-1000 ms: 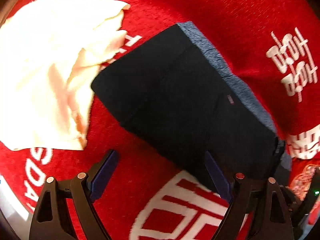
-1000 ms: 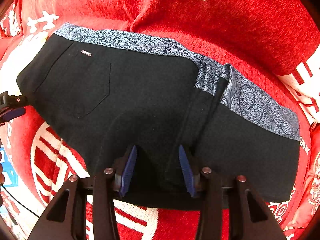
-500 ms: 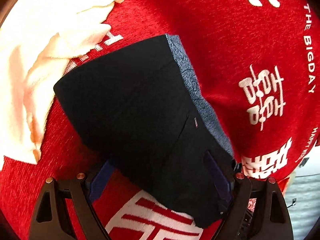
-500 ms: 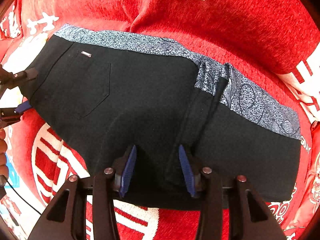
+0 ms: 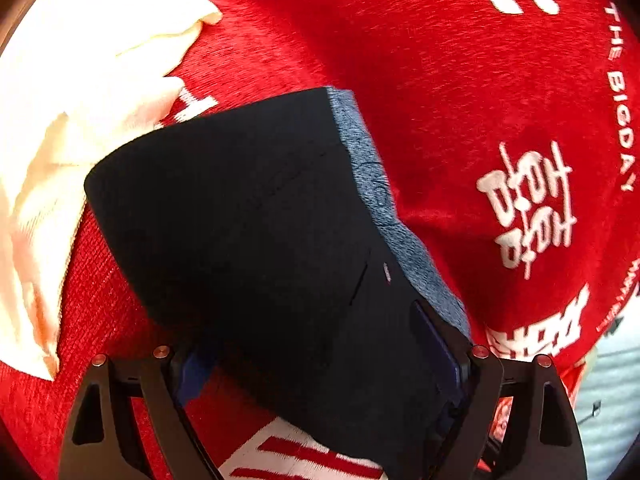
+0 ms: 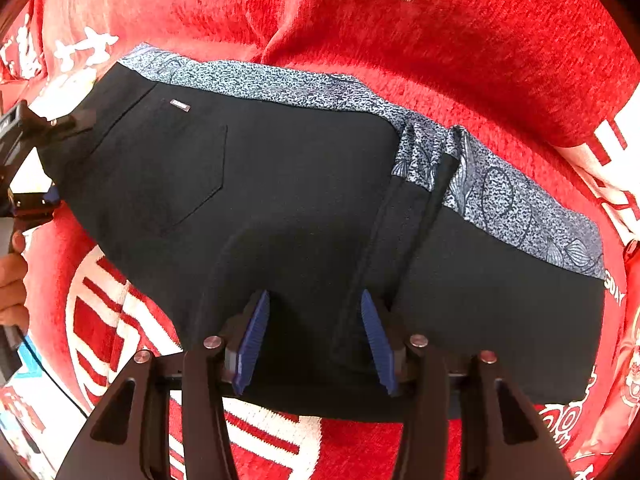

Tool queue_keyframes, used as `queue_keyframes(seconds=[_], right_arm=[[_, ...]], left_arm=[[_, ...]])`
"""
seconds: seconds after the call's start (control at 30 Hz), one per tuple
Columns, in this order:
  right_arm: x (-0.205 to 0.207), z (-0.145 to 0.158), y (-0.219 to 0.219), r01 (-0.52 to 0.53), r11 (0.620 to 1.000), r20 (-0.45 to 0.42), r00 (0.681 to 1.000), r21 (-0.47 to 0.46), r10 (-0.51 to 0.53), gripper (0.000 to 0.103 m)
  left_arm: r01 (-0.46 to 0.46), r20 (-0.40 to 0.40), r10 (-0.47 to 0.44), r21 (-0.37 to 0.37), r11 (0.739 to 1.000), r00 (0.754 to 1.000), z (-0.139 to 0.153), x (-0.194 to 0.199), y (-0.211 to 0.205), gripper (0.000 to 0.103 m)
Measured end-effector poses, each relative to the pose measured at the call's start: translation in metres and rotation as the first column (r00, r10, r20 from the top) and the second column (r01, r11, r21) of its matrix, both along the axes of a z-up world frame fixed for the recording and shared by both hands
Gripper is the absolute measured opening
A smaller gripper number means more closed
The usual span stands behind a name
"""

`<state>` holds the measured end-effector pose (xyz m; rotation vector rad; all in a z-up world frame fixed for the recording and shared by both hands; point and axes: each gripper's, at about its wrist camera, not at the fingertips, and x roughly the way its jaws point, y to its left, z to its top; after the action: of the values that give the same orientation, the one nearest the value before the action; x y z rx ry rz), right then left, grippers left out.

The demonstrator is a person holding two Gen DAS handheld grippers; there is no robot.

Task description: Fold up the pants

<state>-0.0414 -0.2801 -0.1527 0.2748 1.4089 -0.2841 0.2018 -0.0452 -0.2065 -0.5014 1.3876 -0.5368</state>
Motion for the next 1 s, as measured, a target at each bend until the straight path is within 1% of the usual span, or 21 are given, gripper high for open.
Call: queue_keyframes(seconds=[0.03, 0.07, 0.13, 0.2, 0.23, 0.27, 0.3, 0.33, 0.37, 0.43, 0.47, 0.53, 0.57, 0.6, 0.67, 0.73, 0.8, 0.87, 0.9, 0.93, 1.0], right_arm=[[-0.001, 0.000, 0.000, 0.000, 1.000, 0.002, 1.000, 0.001, 0.000, 0.053], [-0.001, 0.001, 0.000, -0.002, 1.000, 0.005, 1.000, 0.001, 0.002, 0.053], [-0.002, 0.001, 0.001, -0.007, 1.000, 0.007, 1.000, 0.000, 0.007, 0.053], [-0.001, 0.000, -0.002, -0.005, 1.000, 0.009, 1.000, 0.008, 0.005, 0.054], [-0.001, 0.000, -0.003, -0.003, 1.000, 0.008, 1.000, 0.015, 0.003, 0.054], [-0.001, 0.002, -0.005, 0.000, 1.000, 0.007, 1.000, 0.026, 0.000, 0.054], [0.000, 0.003, -0.007, 0.005, 0.999, 0.006, 1.000, 0.041, -0.005, 0.054], [0.000, 0.005, -0.010, 0.012, 0.998, 0.006, 1.000, 0.060, -0.013, 0.055], [0.001, 0.009, -0.015, 0.027, 0.996, 0.010, 1.000, 0.087, -0.028, 0.055], [0.003, 0.018, -0.024, 0.052, 0.991, 0.018, 0.998, 0.123, -0.055, 0.055], [0.007, 0.024, -0.030, 0.062, 0.987, 0.023, 0.998, 0.150, -0.066, 0.055], [0.018, 0.035, -0.039, 0.061, 0.974, 0.028, 0.997, 0.219, -0.069, 0.065], [0.030, 0.043, -0.043, 0.050, 0.962, 0.029, 0.998, 0.269, -0.060, 0.075], [0.039, 0.047, -0.045, 0.039, 0.954, 0.027, 0.998, 0.297, -0.049, 0.082], [0.067, 0.060, -0.046, 0.000, 0.937, 0.036, 0.999, 0.348, -0.014, 0.082], [0.099, 0.072, -0.043, -0.052, 0.923, 0.065, 0.997, 0.381, 0.029, 0.082], [0.135, 0.078, -0.033, -0.097, 0.897, 0.056, 0.995, 0.431, 0.081, 0.084], [0.171, 0.076, -0.017, -0.123, 0.868, 0.008, 0.991, 0.481, 0.136, 0.084], [0.190, 0.075, -0.003, -0.152, 0.852, -0.008, 0.984, 0.501, 0.180, 0.085], [0.201, 0.074, 0.009, -0.182, 0.842, -0.015, 0.975, 0.508, 0.220, 0.085], [0.227, 0.073, 0.042, -0.257, 0.829, -0.031, 0.949, 0.496, 0.313, 0.085]], left_arm=[[-0.008, 0.004, 0.008, 0.017, 1.000, 1.000, 0.000, 0.000, -0.001, 0.088], [-0.008, 0.013, 0.007, 0.052, 0.999, 1.000, 0.002, -0.001, -0.005, 0.088], [0.018, 0.058, -0.028, 0.159, 0.987, 0.998, 0.009, -0.004, -0.019, 0.083], [0.059, 0.116, -0.102, 0.324, 0.944, 0.988, 0.014, -0.010, -0.040, 0.057], [0.080, 0.138, -0.145, 0.396, 0.915, 0.980, 0.016, -0.013, -0.046, 0.052], [0.091, 0.151, -0.169, 0.419, 0.903, 0.974, 0.017, -0.015, -0.049, 0.047], [0.093, 0.162, -0.177, 0.425, 0.900, 0.971, 0.020, -0.017, -0.049, 0.041], [0.097, 0.171, -0.188, 0.433, 0.896, 0.967, 0.023, -0.018, -0.050, 0.039], [0.107, 0.187, -0.211, 0.452, 0.886, 0.959, 0.027, -0.020, -0.052, 0.038], [0.128, 0.236, -0.280, 0.508, 0.852, 0.930, 0.035, -0.030, -0.060, 0.037], [0.141, 0.271, -0.338, 0.552, 0.821, 0.901, 0.040, -0.038, -0.069, 0.037], [0.152, 0.309, -0.407, 0.606, 0.781, 0.860, 0.044, -0.048, -0.078, 0.037], [0.159, 0.321, -0.440, 0.629, 0.761, 0.839, 0.046, -0.054, -0.081, 0.037], [0.163, 0.328, -0.467, 0.649, 0.743, 0.821, 0.045, -0.058, -0.085, 0.037], [0.169, 0.341, -0.518, 0.686, 0.707, 0.785, 0.045, -0.066, -0.091, 0.037], [0.172, 0.353, -0.559, 0.712, 0.681, 0.750, 0.045, -0.074, -0.094, 0.037], [0.172, 0.361, -0.600, 0.740, 0.650, 0.714, 0.045, -0.081, -0.100, 0.037], [0.169, 0.365, -0.626, 0.758, 0.629, 0.689, 0.044, -0.085, -0.102, 0.037], [0.168, 0.366, -0.632, 0.763, 0.624, 0.683, 0.044, -0.087, -0.104, 0.037], [0.167, 0.367, -0.633, 0.764, 0.624, 0.682, 0.045, -0.088, -0.105, 0.037], [0.165, 0.367, -0.625, 0.760, 0.628, 0.689, 0.046, -0.087, -0.107, 0.037]])
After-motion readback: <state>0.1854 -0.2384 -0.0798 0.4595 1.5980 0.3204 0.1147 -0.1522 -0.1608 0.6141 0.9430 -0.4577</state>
